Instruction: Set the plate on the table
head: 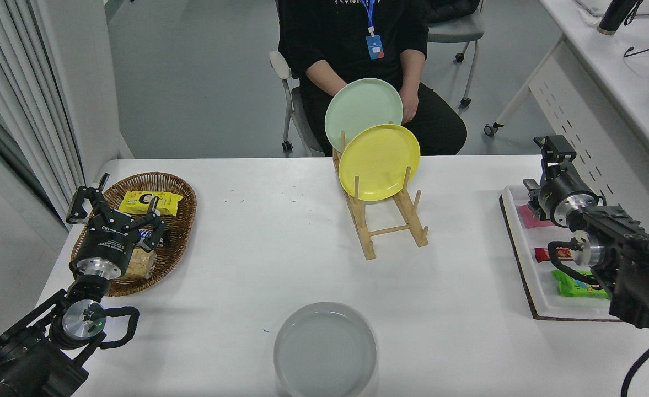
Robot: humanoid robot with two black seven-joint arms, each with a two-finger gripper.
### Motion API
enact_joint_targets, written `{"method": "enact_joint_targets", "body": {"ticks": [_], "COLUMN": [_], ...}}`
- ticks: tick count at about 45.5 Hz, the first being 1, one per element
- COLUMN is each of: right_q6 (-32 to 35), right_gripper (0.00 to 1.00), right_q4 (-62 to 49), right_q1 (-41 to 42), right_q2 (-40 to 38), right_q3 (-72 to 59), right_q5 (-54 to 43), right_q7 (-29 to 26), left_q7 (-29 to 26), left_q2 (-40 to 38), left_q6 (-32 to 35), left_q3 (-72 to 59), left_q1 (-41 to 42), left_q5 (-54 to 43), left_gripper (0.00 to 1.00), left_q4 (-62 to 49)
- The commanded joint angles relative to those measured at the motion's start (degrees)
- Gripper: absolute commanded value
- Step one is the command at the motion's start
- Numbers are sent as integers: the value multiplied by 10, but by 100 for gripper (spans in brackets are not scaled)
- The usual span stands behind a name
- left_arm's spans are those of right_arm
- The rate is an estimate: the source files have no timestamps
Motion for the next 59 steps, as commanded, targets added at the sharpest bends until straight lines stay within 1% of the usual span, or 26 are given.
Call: {"method": "enact_joint_targets", "body": {"ticks": [1,10,14,16,19,33,59], "right_q6": [9,6,6,6,6,7,12], "right_gripper": [100,99,99,99,99,99,99], "right_q4": [1,3,2,0,1,0,4], "right_q1": [-4,-1,-2,-5,-6,-5,-16], "right_q2": [14,15,21,27,29,69,72], "right_q3": [4,20,70,119,140,152,142], "right_q5": [32,41,56,77,95,99,99], "right_q7": [1,0,-1,-1,-1,-1,-1], "left_q7": [0,0,0,0,1,1,0], "left_q2": [0,0,0,0,0,0,0], "left_q6": [0,0,0,0,0,0,0], "left_q3": [0,0,0,0,0,0,0], "left_q1": [-1,0,0,-1,0,-1,-1], "left_q5": [0,0,0,0,0,0,0], "left_gripper": [98,98,98,98,98,98,98], "left_q4": [0,0,0,0,0,0,0]}}
